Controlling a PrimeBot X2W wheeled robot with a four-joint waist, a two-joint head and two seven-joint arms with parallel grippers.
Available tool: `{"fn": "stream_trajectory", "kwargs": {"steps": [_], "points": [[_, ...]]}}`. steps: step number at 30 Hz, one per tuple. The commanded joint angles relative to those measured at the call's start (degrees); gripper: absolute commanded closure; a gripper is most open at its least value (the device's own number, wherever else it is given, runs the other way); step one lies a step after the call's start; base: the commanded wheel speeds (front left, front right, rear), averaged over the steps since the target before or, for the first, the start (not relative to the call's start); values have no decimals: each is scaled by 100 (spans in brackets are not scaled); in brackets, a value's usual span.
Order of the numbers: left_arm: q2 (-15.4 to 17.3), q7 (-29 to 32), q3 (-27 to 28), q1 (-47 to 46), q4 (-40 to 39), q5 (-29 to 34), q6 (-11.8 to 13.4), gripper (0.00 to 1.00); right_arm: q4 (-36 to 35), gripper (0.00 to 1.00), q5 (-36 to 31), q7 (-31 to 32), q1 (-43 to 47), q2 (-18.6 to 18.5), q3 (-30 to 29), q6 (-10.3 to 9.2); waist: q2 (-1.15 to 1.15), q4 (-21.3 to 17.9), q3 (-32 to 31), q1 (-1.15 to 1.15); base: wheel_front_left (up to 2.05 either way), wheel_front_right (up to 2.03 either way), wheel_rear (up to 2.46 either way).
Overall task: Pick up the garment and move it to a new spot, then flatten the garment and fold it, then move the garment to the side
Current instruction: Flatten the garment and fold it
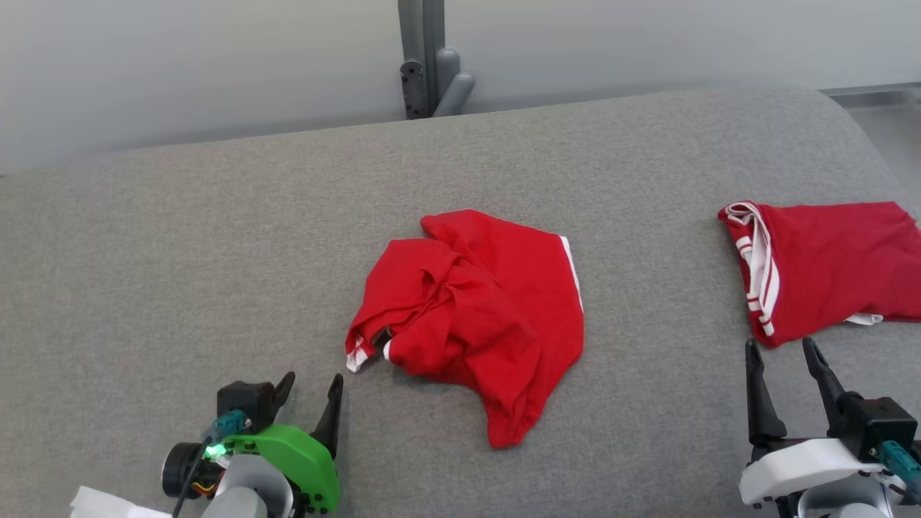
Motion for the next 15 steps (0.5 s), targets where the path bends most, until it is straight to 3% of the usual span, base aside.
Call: {"fn": "stream_trajectory", "kwargs": {"steps": [1, 15], "points": [[35, -18, 26, -107, 74, -35, -5, 0, -18, 0, 20, 0, -56, -19, 2, -4, 0, -126, 46, 0, 0, 0, 0], [-71, -255, -96, -849, 1383, -386, -14, 0, -35, 0, 59, 0, -102, -19, 12, -4, 0, -446, 164, 0, 0, 0, 0]]}}
